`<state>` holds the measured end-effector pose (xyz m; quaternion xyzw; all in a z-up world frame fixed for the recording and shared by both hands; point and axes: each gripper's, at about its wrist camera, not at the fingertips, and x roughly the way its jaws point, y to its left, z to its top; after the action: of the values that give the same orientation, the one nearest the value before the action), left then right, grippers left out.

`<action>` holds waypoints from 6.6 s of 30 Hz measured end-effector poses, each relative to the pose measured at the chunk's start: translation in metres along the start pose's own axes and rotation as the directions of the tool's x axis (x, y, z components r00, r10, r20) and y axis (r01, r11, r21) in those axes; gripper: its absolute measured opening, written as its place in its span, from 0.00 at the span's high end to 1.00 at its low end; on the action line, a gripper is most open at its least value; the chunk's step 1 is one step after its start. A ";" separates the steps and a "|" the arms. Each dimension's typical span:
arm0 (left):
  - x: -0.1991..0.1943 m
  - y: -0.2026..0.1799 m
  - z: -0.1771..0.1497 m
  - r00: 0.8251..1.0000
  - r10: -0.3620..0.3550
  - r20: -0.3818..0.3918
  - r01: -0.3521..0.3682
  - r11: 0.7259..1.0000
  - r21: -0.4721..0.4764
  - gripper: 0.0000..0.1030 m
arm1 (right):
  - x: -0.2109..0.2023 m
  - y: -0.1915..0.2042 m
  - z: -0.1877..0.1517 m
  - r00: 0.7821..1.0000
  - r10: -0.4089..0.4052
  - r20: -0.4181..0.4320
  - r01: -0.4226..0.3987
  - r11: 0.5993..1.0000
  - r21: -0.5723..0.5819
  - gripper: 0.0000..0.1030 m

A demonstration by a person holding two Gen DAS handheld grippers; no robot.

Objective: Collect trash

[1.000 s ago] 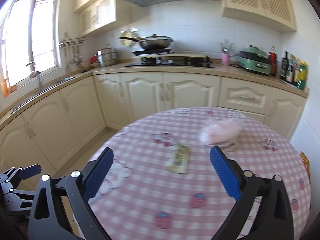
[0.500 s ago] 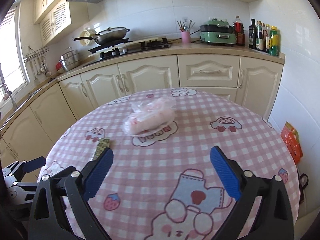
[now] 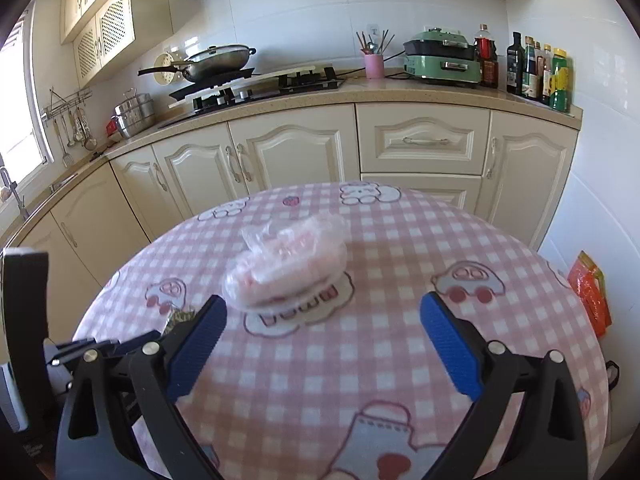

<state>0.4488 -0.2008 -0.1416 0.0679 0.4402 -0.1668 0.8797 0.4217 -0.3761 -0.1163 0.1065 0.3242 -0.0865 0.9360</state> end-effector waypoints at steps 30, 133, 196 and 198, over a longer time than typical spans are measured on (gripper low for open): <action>-0.098 0.110 -0.030 0.983 0.079 0.165 -0.050 0.983 -0.174 0.94 | 0.004 0.083 0.016 0.975 0.217 -0.047 -0.217 0.976 0.009 0.56; -0.170 0.339 -0.247 0.915 0.404 -0.004 -0.341 0.767 -0.543 0.11 | -0.063 0.413 -0.180 0.921 0.351 -0.171 -0.390 0.806 -0.445 0.35; -0.434 0.032 -0.304 0.662 0.358 0.659 -0.258 0.934 -0.249 0.07 | -0.453 0.103 -0.216 0.804 0.220 0.552 -0.078 0.960 -0.268 0.05; -0.434 0.031 -0.305 0.663 0.358 0.658 -0.259 0.934 -0.247 0.07 | -0.453 0.103 -0.216 0.804 0.220 0.552 -0.079 0.960 -0.267 0.05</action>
<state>-0.0113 0.0114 0.0197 0.0161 0.0710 0.0010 0.9973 -0.0322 -0.1798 0.0160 -0.0090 0.0238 -0.0020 0.9997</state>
